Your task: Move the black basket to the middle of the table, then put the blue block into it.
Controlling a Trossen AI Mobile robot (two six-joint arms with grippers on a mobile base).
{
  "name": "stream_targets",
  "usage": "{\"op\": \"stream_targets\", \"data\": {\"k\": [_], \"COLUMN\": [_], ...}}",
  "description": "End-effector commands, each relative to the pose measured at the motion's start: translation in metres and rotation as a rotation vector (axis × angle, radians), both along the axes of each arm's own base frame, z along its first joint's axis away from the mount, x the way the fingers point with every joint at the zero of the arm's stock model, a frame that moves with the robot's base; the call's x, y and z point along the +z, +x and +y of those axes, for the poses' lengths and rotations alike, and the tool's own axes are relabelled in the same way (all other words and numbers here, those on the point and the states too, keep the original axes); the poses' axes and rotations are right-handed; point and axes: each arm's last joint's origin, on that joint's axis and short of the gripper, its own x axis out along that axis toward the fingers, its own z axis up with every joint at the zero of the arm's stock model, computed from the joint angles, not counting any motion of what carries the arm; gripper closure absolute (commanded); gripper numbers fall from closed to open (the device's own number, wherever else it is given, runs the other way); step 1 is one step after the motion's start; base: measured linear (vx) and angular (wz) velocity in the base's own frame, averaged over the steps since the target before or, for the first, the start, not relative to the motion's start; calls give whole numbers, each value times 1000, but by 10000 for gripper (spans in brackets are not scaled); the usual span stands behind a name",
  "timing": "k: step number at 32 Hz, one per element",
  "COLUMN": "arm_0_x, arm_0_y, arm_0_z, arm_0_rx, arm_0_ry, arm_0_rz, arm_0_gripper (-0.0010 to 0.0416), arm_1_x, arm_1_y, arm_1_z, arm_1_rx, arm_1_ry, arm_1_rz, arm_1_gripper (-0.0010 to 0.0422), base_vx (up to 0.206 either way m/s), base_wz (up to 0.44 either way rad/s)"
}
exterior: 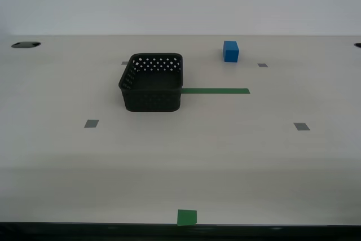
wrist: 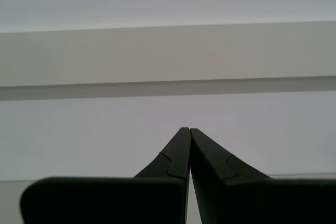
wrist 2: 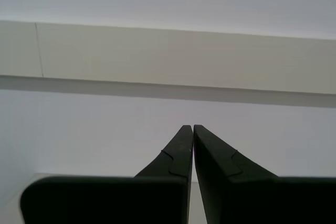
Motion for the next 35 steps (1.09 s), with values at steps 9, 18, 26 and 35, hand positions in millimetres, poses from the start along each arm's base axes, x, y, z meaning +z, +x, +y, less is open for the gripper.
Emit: {"op": "stream_targets", "data": {"k": [9,18,26,35], "arm_0_x": [26,30,-2,-20], "arm_0_y": [24,74,105,111], "arm_0_z": [13,32,35,36], "arm_0_rx": [52,103,101,101], "arm_0_ry": [24,7,1,-4], "arm_0_rz": [230,446,562,611], "arm_0_gripper": [406,406,406,405], "arm_1_x": [12,-18,-71,-138], "arm_1_y": [31,85,128,149], "arm_1_z": [-17,-49,-66,-112], "arm_1_rx": [-81,-292,-319,-482], "arm_1_ry": [-74,-51,-18,14], "arm_1_rz": [636,949,1116,1303], "arm_1_gripper": [412,412,412,412], "base_vx": [0,0,0,0], "base_wz": [0,0,0,0]}}
